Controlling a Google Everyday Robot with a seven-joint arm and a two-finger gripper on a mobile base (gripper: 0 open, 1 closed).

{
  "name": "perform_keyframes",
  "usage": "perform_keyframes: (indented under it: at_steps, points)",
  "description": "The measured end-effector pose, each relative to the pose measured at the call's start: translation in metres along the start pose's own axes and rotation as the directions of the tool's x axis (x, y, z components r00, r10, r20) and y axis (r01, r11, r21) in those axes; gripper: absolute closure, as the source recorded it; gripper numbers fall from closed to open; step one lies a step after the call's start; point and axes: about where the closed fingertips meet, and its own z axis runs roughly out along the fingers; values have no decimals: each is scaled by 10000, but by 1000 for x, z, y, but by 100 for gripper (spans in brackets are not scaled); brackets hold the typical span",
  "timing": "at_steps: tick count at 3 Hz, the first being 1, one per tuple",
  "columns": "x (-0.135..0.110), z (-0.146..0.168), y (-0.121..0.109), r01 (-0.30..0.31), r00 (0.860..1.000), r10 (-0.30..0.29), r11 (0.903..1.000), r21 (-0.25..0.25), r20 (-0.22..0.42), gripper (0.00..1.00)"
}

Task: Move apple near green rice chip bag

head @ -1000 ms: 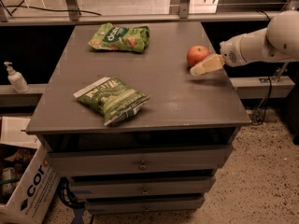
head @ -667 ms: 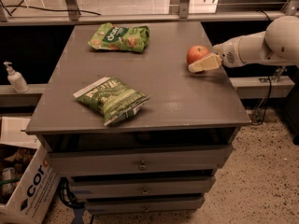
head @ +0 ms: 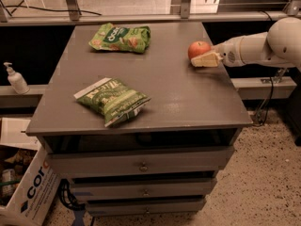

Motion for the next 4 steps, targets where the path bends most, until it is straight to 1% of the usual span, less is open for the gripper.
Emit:
perform_keyframes:
  at_steps: [1, 2, 3, 4]
  points:
    - [-20, 9, 7, 219, 9993, -209, 9993, -318, 305, 87]
    - [-50, 30, 23, 613, 9964, -563, 9949, -800, 636, 100]
    - [-80, 58, 50, 1099, 9913, -987, 9849, -1339, 872, 100]
    - [-78, 68, 53, 1140, 9904, -1012, 9834, -1414, 946, 100]
